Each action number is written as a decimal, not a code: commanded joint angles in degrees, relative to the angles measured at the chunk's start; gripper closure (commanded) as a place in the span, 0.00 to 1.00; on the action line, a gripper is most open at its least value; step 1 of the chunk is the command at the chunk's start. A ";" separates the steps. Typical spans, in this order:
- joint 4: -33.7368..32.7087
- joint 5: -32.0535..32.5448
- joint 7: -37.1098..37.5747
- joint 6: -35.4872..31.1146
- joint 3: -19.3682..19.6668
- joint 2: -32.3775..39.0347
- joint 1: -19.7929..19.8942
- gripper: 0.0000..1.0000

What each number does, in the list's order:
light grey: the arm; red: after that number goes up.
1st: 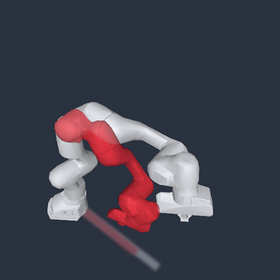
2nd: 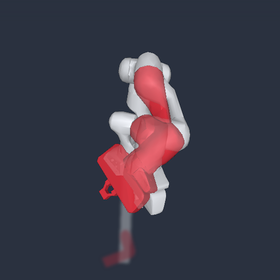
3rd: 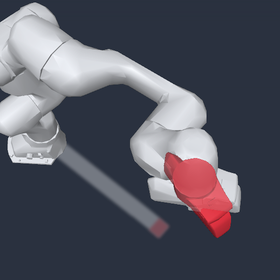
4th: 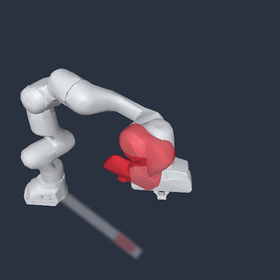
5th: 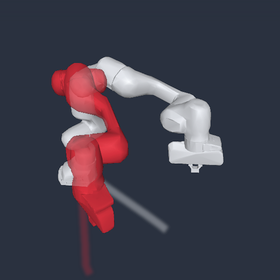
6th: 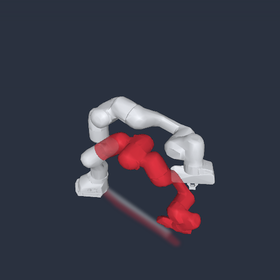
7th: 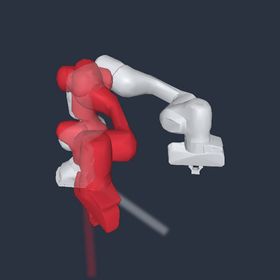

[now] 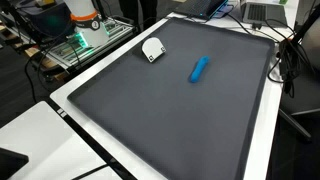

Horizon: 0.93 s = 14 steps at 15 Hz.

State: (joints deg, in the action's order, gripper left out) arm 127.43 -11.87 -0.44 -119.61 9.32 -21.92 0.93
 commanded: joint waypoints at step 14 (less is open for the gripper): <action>15.32 -6.06 24.00 -0.23 -7.11 -3.44 2.42 0.00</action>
State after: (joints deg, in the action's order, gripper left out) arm 137.29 -14.31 18.59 -119.51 3.74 -22.51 2.47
